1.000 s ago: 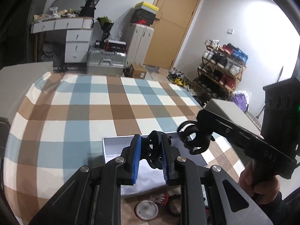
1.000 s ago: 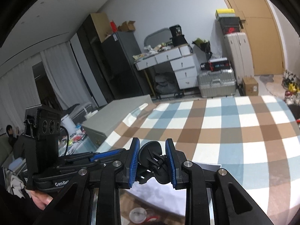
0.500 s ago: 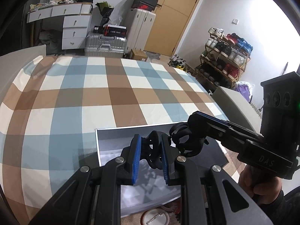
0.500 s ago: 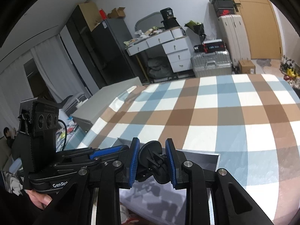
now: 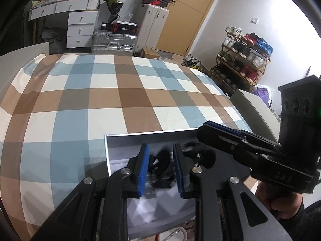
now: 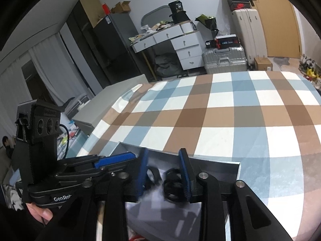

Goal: Organize jewelry
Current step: 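Carry both black clips into the silver box and open both tools, then lift both open tools out of the silver box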

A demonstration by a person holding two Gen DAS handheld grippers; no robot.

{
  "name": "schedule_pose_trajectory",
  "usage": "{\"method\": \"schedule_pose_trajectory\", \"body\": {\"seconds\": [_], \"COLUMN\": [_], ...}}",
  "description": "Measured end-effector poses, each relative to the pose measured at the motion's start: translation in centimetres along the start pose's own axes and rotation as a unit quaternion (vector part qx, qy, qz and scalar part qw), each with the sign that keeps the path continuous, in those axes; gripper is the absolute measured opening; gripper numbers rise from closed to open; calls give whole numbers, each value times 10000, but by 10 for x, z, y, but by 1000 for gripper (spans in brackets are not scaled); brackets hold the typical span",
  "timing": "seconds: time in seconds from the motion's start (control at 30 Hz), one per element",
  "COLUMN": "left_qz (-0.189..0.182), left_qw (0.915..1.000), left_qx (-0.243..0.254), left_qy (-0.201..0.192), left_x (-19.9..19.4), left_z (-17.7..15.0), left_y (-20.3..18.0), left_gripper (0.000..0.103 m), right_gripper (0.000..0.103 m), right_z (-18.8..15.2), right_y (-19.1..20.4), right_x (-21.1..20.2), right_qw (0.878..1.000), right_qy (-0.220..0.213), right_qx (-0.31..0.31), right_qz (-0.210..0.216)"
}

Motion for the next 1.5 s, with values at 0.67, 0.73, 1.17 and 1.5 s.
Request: {"method": "schedule_pose_trajectory", "body": {"seconds": [0.67,0.73,1.17,1.5], "left_qz": [597,775,1117,1182], "left_qw": [9956,9935,9868,9904], "left_qx": [-110,-75,8,291], "left_qy": [-719,-834,-1173,-649], "left_x": [-64,-71,-94,-77], "left_z": [-17,-20,-49,-92], "left_y": [-1,-3,-6,-9], "left_gripper": [68,75,89,100], "right_gripper": [99,101,103,103], "right_z": [-9,-14,-51,-92], "right_y": [52,63,115,122], "right_x": [-101,-109,-128,-133], "right_qw": [9921,9905,9773,9749], "right_qy": [-1164,-1213,-1428,-1329], "right_qx": [-387,-562,-1378,-1417], "right_qz": [-254,-310,-748,-1088]}}
Point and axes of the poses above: each gripper's, at about its wrist camera, not at the fingertips, and x roughly the way its jaws point, y to its left, z to its top, the point moved 1 cm from there along x, roughly the way its jaws point, and after that the axes turned 12 degrees about z, right-handed, at the moved point
